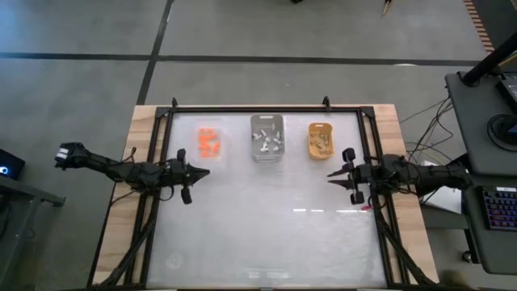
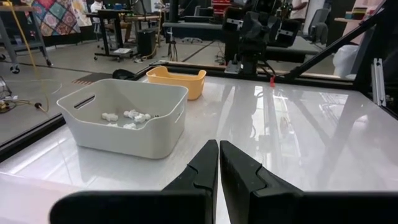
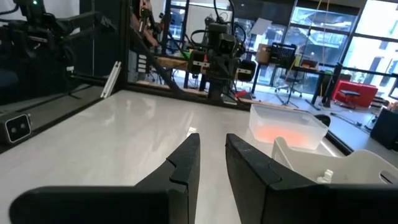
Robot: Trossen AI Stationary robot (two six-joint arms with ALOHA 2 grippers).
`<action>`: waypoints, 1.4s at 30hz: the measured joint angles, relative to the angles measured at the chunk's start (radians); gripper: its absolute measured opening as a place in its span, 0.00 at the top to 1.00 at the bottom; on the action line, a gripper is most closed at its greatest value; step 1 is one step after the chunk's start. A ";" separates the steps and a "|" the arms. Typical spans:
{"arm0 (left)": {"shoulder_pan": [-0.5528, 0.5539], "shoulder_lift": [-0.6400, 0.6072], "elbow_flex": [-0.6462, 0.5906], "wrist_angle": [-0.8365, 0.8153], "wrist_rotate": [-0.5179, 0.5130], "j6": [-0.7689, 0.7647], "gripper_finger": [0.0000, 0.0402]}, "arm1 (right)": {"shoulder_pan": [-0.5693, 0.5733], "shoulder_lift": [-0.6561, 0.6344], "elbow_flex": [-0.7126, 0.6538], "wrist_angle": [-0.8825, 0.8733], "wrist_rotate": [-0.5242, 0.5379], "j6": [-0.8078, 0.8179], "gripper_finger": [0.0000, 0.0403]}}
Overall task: Sort Halloween decoration
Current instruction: Return to Home Position
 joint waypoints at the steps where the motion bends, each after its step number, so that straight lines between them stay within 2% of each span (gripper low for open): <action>1: 0.000 0.002 0.000 0.000 0.000 0.000 1.00 | 0.000 0.000 0.000 0.000 0.000 0.000 0.83; 42: 0.000 0.039 0.000 0.000 0.000 0.000 1.00 | 0.000 0.001 -0.001 0.000 0.001 0.000 0.83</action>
